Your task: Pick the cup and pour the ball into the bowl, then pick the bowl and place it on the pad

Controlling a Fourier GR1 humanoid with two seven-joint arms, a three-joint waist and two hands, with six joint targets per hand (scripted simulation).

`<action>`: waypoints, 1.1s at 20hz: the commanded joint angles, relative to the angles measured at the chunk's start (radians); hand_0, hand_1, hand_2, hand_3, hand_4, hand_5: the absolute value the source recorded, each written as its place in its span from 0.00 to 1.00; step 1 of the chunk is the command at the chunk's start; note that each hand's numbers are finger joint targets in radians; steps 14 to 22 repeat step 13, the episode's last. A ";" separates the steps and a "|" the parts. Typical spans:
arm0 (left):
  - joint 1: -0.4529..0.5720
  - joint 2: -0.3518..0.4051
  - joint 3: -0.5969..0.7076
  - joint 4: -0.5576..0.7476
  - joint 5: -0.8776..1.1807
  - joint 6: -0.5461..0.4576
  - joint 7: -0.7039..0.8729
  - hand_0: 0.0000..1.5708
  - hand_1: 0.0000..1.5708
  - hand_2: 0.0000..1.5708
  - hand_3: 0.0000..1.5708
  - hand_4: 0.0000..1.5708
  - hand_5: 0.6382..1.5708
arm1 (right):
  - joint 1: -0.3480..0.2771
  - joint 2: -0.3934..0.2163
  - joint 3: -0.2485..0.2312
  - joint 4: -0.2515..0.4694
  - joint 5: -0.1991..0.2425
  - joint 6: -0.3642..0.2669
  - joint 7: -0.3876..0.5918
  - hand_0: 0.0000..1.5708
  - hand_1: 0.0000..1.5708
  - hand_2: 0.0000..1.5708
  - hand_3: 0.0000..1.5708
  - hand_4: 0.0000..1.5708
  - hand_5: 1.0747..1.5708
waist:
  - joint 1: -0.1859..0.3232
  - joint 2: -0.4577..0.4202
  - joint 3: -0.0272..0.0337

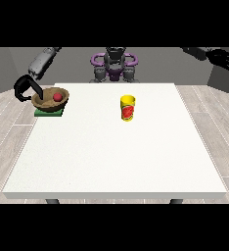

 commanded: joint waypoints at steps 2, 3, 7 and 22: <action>0.020 0.019 0.013 0.013 0.006 -0.024 -0.031 0.00 0.00 0.00 0.00 0.75 0.98 | 0.002 0.007 -0.006 0.042 -0.016 0.045 -0.043 0.00 0.00 0.27 0.41 0.00 0.78 | 0.002 0.004 0.0000; -0.007 0.012 0.000 0.008 -0.004 -0.009 -0.032 0.00 0.00 0.00 0.00 0.75 0.98 | -0.068 -0.030 -0.013 0.040 -0.026 0.060 0.030 0.00 0.00 0.23 0.28 0.00 0.68 | 0.013 0.021 -0.0002; 0.015 -0.122 -0.120 -0.151 -0.032 0.068 0.105 0.00 0.00 0.00 0.00 0.64 1.00 | -0.033 -0.004 0.026 0.083 0.017 0.042 0.046 0.00 0.00 0.00 0.00 0.00 0.58 | 0.010 -0.116 0.0010; 0.093 -0.191 -0.201 -0.102 -0.069 0.088 0.244 0.00 0.00 0.00 0.00 0.57 0.99 | -0.086 0.036 0.086 -0.015 0.007 0.156 0.152 0.00 0.00 0.00 0.00 0.30 0.72 | -0.037 -0.413 -0.0016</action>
